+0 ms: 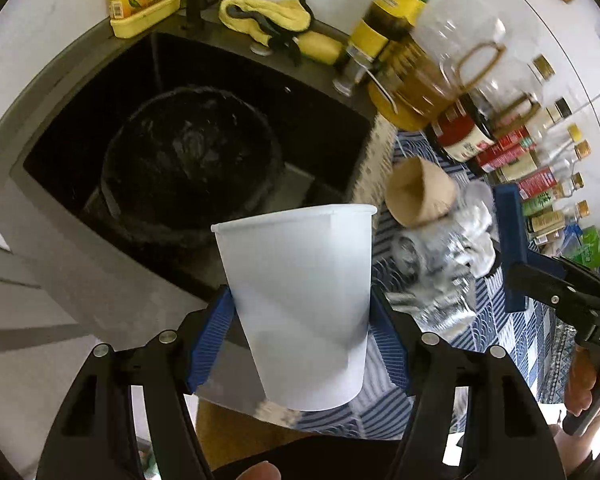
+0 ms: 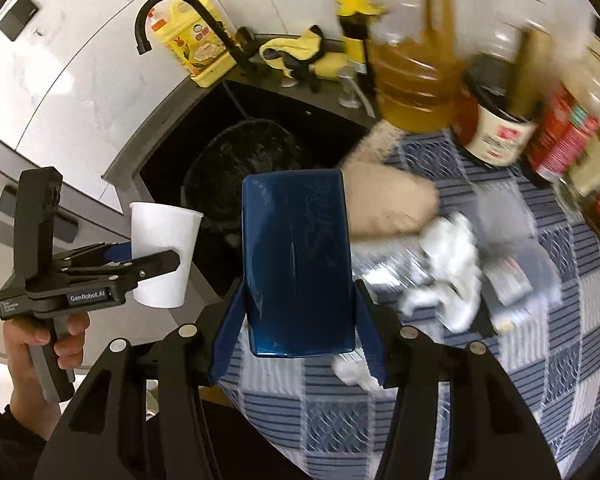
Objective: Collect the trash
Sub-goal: 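Carry the white cup and blue box over the black trash bin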
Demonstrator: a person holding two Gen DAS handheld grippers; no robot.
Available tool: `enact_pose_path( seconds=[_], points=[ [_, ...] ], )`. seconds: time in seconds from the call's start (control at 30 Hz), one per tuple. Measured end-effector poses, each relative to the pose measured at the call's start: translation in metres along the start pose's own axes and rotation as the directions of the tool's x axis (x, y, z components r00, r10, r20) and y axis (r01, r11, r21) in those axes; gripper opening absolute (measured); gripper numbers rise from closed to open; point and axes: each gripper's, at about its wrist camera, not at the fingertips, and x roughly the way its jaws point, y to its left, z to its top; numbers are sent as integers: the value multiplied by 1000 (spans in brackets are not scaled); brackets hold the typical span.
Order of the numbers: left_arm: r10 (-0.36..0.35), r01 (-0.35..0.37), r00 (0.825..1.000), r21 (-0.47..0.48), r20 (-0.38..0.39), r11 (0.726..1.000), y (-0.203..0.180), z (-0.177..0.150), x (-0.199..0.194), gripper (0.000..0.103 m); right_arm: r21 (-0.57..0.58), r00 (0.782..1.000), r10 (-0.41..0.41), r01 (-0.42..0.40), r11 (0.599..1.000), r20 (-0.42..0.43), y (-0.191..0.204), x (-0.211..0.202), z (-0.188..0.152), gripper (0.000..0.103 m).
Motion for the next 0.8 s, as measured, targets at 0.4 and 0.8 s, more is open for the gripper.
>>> enact_pose_path(
  seconds=[0.4, 0.8],
  points=[
    [1, -1, 1000, -8, -25, 1000, 106, 72, -3, 66, 40, 999, 33, -32, 999, -42, 70, 90, 94, 53],
    [-21, 22, 996, 7, -89, 1000, 148, 135, 23, 66, 91, 995, 54, -47, 995, -78, 93, 145, 144, 53]
  ],
)
